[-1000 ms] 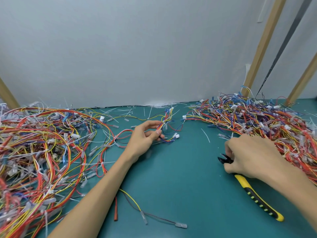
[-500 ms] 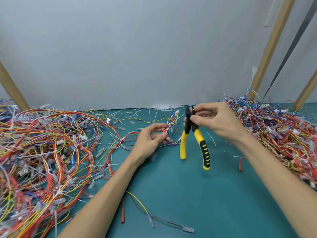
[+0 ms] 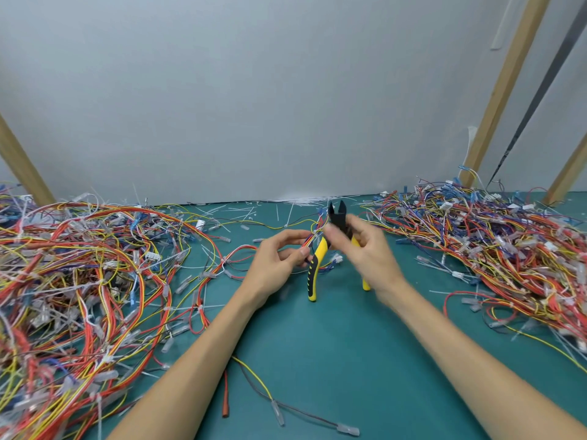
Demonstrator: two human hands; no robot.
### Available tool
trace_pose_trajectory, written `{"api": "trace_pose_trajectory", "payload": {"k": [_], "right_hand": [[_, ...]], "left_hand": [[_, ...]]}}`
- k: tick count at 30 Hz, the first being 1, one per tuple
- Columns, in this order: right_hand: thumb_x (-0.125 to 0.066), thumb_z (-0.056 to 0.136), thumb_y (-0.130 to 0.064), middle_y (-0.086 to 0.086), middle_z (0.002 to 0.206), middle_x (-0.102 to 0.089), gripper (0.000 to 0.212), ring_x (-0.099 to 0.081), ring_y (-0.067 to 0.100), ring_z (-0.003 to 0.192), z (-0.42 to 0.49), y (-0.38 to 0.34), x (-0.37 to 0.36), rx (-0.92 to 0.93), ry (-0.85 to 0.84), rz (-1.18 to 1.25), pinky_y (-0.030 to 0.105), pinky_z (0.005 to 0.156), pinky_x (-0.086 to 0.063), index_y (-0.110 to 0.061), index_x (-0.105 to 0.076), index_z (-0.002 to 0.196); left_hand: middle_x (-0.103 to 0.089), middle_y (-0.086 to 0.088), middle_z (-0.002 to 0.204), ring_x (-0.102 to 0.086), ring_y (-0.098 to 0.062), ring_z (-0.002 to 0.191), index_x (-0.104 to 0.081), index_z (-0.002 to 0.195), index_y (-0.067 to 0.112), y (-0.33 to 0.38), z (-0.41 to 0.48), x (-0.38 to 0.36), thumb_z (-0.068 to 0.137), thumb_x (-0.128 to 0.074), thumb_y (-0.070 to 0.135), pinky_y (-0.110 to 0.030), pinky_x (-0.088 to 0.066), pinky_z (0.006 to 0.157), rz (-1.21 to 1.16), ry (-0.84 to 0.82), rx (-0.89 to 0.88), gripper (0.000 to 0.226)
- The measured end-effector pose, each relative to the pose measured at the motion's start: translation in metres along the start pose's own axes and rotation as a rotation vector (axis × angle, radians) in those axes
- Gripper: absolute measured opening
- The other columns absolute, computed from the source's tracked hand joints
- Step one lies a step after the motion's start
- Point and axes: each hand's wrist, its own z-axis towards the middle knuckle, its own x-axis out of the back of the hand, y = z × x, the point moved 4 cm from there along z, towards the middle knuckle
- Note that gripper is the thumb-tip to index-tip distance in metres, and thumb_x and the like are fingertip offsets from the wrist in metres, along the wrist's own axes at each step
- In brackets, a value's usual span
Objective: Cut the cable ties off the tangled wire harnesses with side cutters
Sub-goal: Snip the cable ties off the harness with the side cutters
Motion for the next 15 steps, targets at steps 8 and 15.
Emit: {"api": "trace_pose_trajectory", "payload": {"k": [8, 15], "right_hand": [[-0.074, 0.058, -0.061, -0.016, 0.096, -0.052, 0.061, -0.049, 0.009, 0.089, -0.027, -0.002, -0.022, 0.158, 0.284, -0.61, 0.033, 0.08, -0.04, -0.036, -0.043, 0.104], [-0.056, 0.057, -0.051, -0.007, 0.096, -0.039, 0.071, -0.038, 0.017, 0.088, -0.032, 0.009, -0.025, 0.015, 0.206, -0.752, 0.032, 0.077, -0.035, -0.041, -0.034, 0.124]], "left_hand": [[-0.068, -0.005, 0.107, -0.072, -0.019, 0.086, -0.065, 0.114, 0.012, 0.001, -0.001, 0.001, 0.094, -0.06, 0.003, -0.023, -0.056, 0.071, -0.021, 0.0, 0.008, 0.022], [-0.062, -0.01, 0.099, -0.069, -0.009, 0.069, -0.057, 0.123, -0.002, 0.0, -0.002, 0.004, 0.094, -0.058, -0.002, -0.019, -0.055, 0.071, -0.101, 0.089, 0.062, 0.029]]}}
